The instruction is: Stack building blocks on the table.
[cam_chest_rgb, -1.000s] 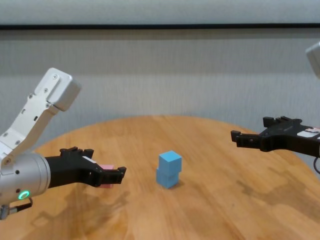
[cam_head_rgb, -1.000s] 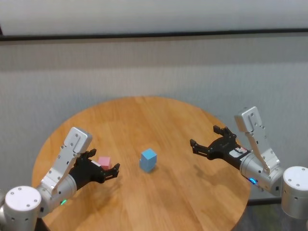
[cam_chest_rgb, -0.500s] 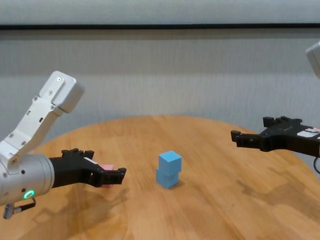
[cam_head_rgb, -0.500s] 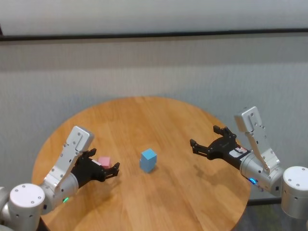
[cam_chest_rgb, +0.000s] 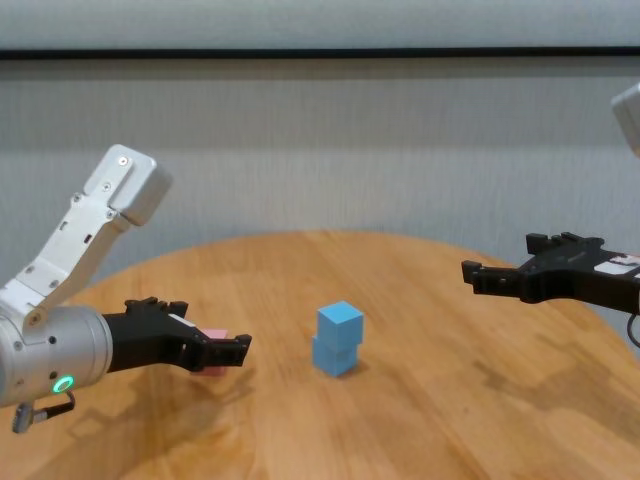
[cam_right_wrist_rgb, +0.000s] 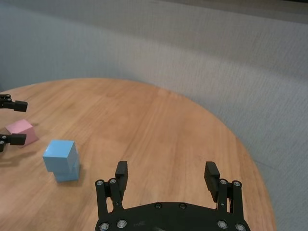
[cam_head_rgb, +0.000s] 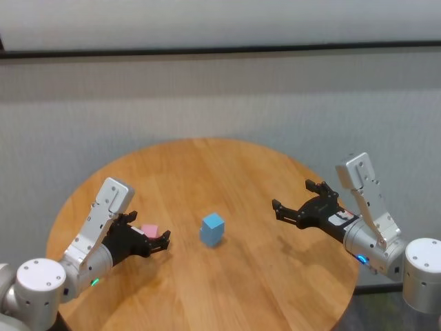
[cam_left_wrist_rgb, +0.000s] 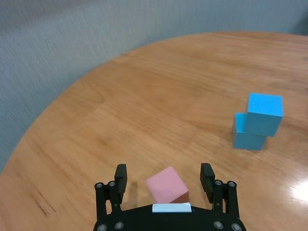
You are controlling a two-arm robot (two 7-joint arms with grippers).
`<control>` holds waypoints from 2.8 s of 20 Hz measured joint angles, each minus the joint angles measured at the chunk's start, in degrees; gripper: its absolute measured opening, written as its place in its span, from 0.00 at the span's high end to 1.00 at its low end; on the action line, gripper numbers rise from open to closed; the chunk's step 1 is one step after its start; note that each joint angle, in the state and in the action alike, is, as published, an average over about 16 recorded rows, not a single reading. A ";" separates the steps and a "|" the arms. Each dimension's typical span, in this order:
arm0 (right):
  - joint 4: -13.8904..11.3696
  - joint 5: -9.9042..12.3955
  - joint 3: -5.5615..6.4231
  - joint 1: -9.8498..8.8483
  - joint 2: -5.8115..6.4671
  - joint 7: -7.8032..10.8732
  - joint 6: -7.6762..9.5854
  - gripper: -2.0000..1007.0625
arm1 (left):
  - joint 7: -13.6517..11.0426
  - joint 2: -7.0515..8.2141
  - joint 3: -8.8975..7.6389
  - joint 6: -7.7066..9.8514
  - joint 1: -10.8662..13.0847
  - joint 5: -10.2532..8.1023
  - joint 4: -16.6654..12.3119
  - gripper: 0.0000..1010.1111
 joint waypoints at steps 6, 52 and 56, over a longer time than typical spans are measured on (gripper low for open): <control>0.00 0.00 0.00 0.00 0.00 0.00 0.00 0.01 | -0.18 -0.28 -0.25 -0.05 -0.57 0.15 1.21 0.01; 0.00 0.00 0.00 0.00 0.00 0.00 0.00 0.01 | -0.62 -0.71 -0.64 1.54 -0.60 0.27 1.89 0.60; 0.00 0.00 0.00 0.00 0.00 0.00 0.00 0.01 | -0.81 -0.19 -0.89 2.40 0.20 0.03 -0.58 0.61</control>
